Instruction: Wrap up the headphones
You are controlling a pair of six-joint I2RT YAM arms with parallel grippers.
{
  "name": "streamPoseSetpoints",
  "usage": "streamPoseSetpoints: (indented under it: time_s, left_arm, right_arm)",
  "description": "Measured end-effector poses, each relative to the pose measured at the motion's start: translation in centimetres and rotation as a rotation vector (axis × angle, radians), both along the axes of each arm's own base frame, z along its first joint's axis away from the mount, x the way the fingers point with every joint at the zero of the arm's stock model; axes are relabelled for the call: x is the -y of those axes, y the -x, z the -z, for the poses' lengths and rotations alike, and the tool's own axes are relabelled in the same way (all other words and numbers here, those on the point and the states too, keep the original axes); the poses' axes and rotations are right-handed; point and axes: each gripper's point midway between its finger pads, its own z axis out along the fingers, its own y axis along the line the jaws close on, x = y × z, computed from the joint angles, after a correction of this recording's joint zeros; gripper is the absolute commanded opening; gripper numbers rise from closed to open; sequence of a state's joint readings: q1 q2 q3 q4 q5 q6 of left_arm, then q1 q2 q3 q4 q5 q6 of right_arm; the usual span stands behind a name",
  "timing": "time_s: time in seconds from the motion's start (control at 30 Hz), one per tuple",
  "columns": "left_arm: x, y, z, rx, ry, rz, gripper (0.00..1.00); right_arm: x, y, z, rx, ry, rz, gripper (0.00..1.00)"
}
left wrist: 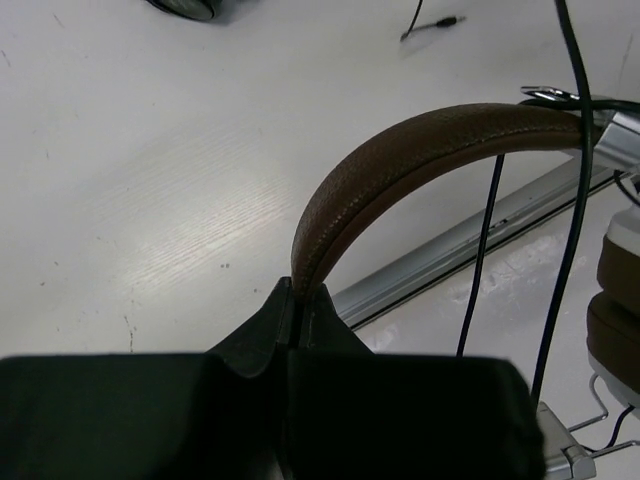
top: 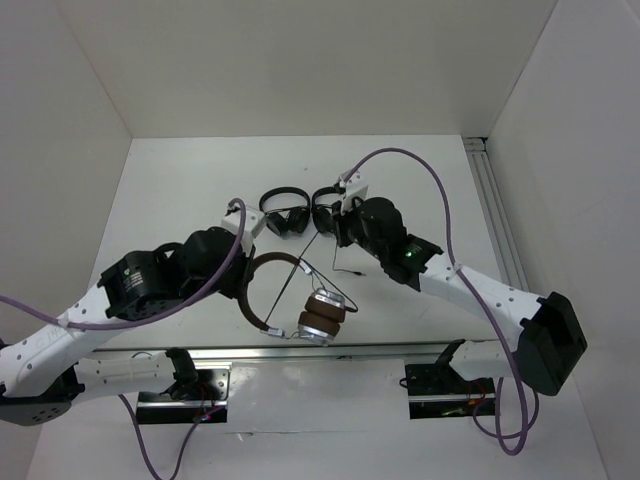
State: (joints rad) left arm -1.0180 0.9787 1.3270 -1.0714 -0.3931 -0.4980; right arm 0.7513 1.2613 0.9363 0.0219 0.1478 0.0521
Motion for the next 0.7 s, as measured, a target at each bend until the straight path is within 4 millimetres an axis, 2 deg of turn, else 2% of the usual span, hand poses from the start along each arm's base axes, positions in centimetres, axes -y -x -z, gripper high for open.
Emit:
streamPoseSetpoints:
  time_s: [0.2,0.3,0.5,0.7]
  left_arm:
    - [0.6,-0.7,-2.7,0.05,0.087,-0.036,0.0]
    - [1.1,-1.0,-3.1,0.057,0.12,-0.05,0.0]
    - [0.9,-1.6,-5.2,0.087,0.187,-0.122,0.0]
    - [0.1,-2.5,-7.1,0.125,0.225,-0.218,0.0]
  right_arm:
    - [-2.4,1.9,3.5,-0.061,-0.109,-0.13,0.06]
    - [-3.5,2.6,4.6,-0.077,-0.164,-0.186,0.06]
    - [-6.7,3.2,4.1,-0.064,-0.27,-0.293,0.05]
    - [-8.4,4.7,3.4,-0.033,-0.374,-0.371,0.06]
